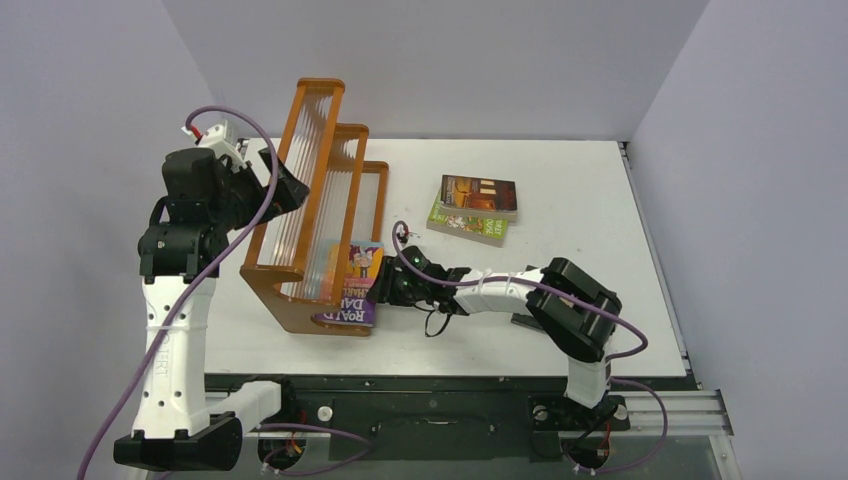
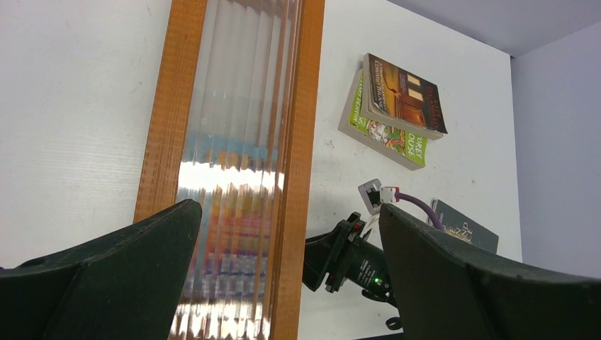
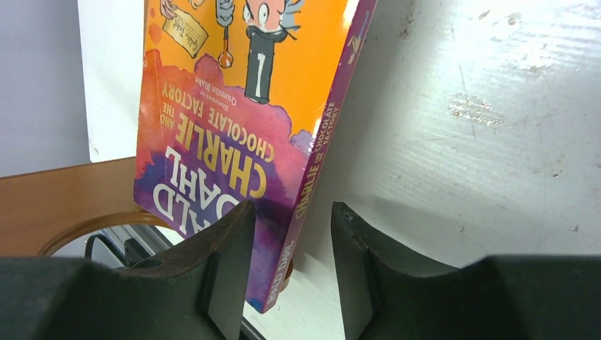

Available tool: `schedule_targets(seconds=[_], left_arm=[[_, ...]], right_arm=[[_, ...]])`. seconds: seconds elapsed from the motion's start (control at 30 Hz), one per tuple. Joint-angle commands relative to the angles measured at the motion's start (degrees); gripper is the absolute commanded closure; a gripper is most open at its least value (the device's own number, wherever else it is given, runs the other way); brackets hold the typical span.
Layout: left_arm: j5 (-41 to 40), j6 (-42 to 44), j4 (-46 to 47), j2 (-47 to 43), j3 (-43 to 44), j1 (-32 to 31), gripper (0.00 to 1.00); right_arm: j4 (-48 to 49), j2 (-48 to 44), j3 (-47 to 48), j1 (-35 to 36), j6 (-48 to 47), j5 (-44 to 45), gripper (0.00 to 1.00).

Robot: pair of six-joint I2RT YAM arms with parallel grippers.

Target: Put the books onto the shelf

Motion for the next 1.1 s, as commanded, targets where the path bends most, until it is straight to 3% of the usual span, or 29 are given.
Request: schedule_targets(seconds=[0.0,0.57,0.87,1.07], left_arm=[[0.8,0.2,3.2,-1.0,-0.5,0.4,0.04],[1.2,0.0,3.6,-1.1,-1.2,0.4,0.04],[1.3,-0.1,3.8,-1.0,-1.5,0.3,0.04],[0.8,0.3,3.2,-1.5,-1.4,0.4,0.04]], right_arm=[[0.5,-3.8,-0.1,0.2,-1.2,3.0,0.63],[0.7,-0.5,3.8,0.2,-2.7,0.6,0.84],[0.9,-0.5,3.7,0.2,-2.8,0.4,0.84],[1.5,-6.3,0.4,-2.5,-2.8,5.7,0.76]])
